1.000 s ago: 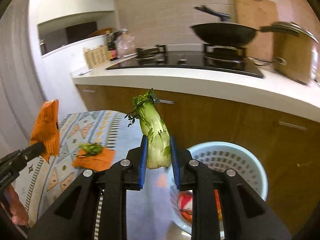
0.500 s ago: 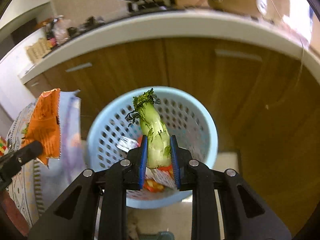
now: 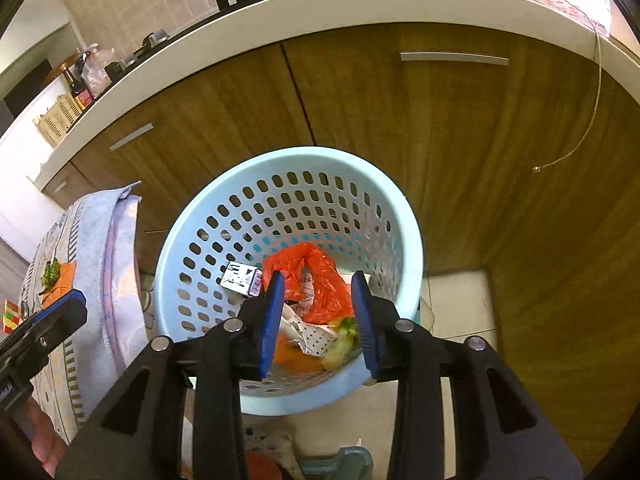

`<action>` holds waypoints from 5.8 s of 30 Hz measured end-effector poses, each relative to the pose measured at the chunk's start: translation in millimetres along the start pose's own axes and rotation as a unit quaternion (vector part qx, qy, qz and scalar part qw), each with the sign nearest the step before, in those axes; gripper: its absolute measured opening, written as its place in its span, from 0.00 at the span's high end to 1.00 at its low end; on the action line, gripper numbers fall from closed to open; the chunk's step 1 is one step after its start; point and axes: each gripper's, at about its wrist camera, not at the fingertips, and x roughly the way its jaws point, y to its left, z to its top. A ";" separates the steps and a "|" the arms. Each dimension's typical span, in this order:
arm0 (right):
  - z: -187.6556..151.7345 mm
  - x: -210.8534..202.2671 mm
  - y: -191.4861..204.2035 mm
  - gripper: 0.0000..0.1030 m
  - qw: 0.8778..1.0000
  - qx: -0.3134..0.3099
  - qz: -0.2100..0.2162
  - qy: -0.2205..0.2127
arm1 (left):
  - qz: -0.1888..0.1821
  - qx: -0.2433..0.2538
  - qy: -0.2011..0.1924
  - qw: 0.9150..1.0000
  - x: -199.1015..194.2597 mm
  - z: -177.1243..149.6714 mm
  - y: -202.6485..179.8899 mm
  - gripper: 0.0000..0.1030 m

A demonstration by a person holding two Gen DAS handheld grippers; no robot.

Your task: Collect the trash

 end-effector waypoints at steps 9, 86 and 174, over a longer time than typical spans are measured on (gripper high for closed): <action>1.0 -11.6 35.4 0.57 0.999 -0.032 0.031 -0.017 | 0.031 -0.014 -0.037 0.999 -33.8 -4.1 20.5 0.59; -91.1 8.6 367.7 0.57 0.933 -0.281 0.214 0.075 | 0.186 -0.118 -0.066 0.973 -216.1 -126.6 206.2 0.97; -19.3 -118.9 84.5 0.36 0.977 -0.043 0.014 -0.209 | 0.173 0.030 -0.242 0.954 -112.8 -38.7 28.0 0.18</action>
